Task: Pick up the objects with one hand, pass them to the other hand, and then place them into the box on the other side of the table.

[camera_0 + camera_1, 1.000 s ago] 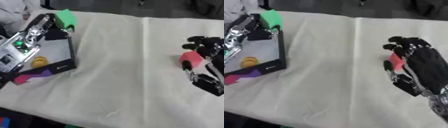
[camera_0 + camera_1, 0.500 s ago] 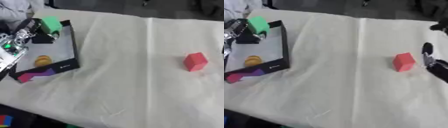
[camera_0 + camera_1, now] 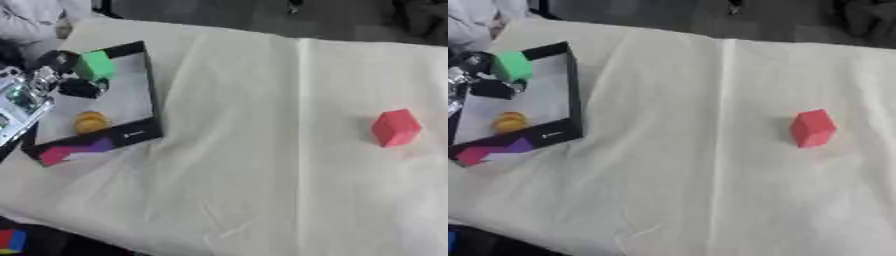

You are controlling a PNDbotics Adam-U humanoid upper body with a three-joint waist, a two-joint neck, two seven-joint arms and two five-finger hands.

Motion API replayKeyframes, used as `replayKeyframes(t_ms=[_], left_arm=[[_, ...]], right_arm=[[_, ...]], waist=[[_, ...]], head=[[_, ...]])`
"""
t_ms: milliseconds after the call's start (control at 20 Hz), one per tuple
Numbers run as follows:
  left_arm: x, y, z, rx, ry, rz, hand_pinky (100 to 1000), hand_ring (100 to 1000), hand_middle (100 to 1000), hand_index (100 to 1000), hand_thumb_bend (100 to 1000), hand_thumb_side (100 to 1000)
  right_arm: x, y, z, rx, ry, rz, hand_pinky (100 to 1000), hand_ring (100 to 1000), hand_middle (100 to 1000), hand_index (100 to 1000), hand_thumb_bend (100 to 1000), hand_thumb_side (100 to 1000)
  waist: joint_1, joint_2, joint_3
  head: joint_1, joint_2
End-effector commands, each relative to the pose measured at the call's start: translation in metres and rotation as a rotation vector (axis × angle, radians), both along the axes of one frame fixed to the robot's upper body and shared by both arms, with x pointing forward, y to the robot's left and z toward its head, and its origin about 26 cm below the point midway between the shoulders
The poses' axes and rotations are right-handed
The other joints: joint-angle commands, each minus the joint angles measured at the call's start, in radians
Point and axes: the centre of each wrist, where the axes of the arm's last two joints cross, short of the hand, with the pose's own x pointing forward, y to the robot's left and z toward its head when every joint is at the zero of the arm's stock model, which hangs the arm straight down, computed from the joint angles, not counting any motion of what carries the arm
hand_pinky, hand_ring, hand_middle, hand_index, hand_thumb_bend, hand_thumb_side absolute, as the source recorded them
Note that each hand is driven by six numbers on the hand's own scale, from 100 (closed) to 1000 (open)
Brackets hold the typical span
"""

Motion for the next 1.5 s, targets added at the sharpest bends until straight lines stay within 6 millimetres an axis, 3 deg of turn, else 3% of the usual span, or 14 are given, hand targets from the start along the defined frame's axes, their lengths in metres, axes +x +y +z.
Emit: replayKeyframes(t_ms=[50,300,450,500,550,600,650,700,800,1100,1150,1350,1500], left_arm=[[0.000,0.008,0.016,0.066,-0.007,0.034,995,949,756,911,735,432],[0.001,0.004,0.023,0.116,-0.018,0.044,1000,960,763,921,734,417],[0.000,0.000,0.030,0.135,-0.026,0.033,1000,959,757,919,645,296],[0.000,-0.001,0.033,0.138,-0.028,0.028,1000,958,752,914,588,255],[0.000,-0.003,0.037,0.137,-0.037,0.021,1000,956,738,895,459,202],[-0.001,-0.007,0.043,0.125,-0.061,0.005,1000,943,706,860,234,250],[-0.002,-0.011,0.051,0.107,-0.095,-0.015,997,937,698,853,181,278],[-0.003,-0.016,0.060,0.087,-0.139,-0.040,977,919,674,823,100,394],[-0.005,-0.032,0.076,0.046,-0.236,-0.109,928,882,638,782,100,532],[-0.025,-0.053,0.083,-0.003,-0.359,-0.223,928,882,638,782,100,532],[-0.027,-0.059,0.085,-0.016,-0.374,-0.245,896,867,651,772,100,669],[-0.035,-0.103,0.097,-0.092,-0.490,-0.429,896,867,651,772,100,669],[-0.050,-0.110,0.097,-0.122,-0.542,-0.513,896,867,651,772,100,669]], right_arm=[[-0.006,-0.007,0.020,0.003,-0.049,0.005,732,706,771,769,116,151],[-0.007,-0.012,0.027,0.040,-0.052,0.032,734,708,770,769,117,148],[-0.008,-0.014,0.031,0.044,-0.058,0.039,735,708,769,769,120,143],[-0.008,-0.014,0.033,0.044,-0.062,0.041,735,707,769,769,121,142],[-0.009,-0.014,0.035,0.044,-0.065,0.044,735,707,769,769,121,141],[-0.009,-0.015,0.036,0.043,-0.065,0.047,737,708,769,770,119,147],[-0.009,-0.015,0.037,0.040,-0.059,0.051,739,710,770,771,120,148],[-0.009,-0.015,0.037,0.034,-0.046,0.062,750,721,778,777,114,160],[-0.009,-0.012,0.033,0.010,0.010,0.102,791,763,811,804,100,222],[-0.009,-0.011,0.037,-0.009,0.115,0.170,791,763,811,804,100,222],[-0.009,-0.012,0.036,-0.021,0.137,0.178,891,881,898,881,201,280],[-0.010,-0.008,0.027,-0.092,0.271,0.236,891,881,898,881,201,280],[-0.009,-0.003,0.028,-0.104,0.324,0.250,891,881,898,881,201,280]], waist=[[0.003,-0.013,-0.002],[0.006,-0.012,-0.001],[0.007,-0.013,0.001],[0.007,-0.013,0.001],[0.006,-0.013,0.002],[0.005,-0.013,0.004],[0.004,-0.013,0.006],[0.003,-0.013,0.009],[0.001,-0.012,0.016],[0.000,-0.010,0.020],[-0.005,-0.010,0.016],[-0.010,-0.004,0.035],[-0.010,-0.002,0.036]], head=[[-0.005,-0.012],[-0.020,-0.013],[-0.026,-0.013],[-0.028,-0.013],[-0.031,-0.013],[-0.037,-0.014],[-0.044,-0.014],[-0.054,-0.014],[-0.075,-0.013],[-0.088,-0.015],[-0.103,-0.016],[-0.145,-0.023],[-0.147,-0.024]])
